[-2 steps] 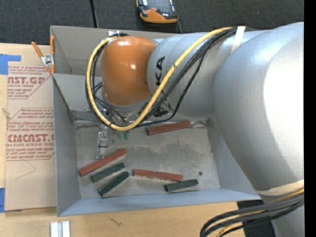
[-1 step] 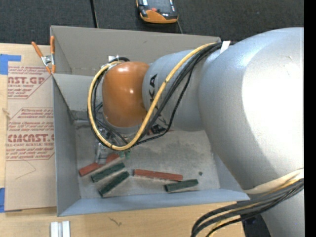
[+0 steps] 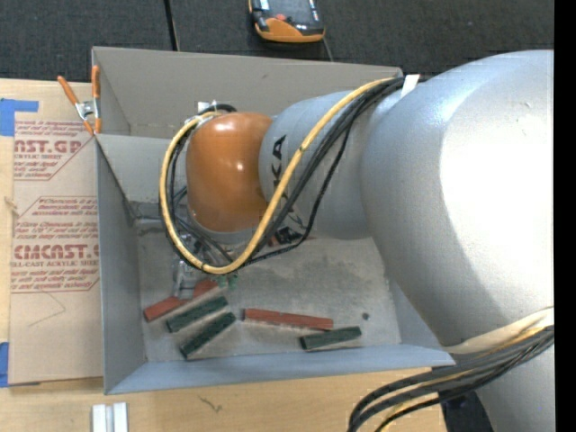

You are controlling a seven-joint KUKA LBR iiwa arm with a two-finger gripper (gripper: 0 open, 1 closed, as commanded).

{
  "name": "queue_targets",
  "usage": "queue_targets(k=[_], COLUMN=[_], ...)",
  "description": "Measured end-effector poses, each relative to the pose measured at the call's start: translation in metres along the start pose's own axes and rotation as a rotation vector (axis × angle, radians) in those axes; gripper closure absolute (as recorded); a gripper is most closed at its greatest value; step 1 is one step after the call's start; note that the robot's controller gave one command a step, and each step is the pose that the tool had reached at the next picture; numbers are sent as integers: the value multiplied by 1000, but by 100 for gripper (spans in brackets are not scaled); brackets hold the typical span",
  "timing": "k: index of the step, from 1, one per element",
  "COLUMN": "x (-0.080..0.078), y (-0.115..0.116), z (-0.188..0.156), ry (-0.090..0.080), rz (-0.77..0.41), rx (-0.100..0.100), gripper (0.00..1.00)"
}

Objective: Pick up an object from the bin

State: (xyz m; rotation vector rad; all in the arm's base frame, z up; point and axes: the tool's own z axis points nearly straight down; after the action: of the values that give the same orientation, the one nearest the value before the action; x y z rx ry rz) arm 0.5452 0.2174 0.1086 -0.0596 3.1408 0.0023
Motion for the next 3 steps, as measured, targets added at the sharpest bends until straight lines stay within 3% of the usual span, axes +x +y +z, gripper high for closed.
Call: queue_targets(k=[1,2,3], x=[-15,-22,-18], y=[-9,-12,-47], z=[-40,-56,-113], ry=[7,2,-3], rz=[-9,-8,-328], rx=[3,2,0], gripper=[100,100,100])
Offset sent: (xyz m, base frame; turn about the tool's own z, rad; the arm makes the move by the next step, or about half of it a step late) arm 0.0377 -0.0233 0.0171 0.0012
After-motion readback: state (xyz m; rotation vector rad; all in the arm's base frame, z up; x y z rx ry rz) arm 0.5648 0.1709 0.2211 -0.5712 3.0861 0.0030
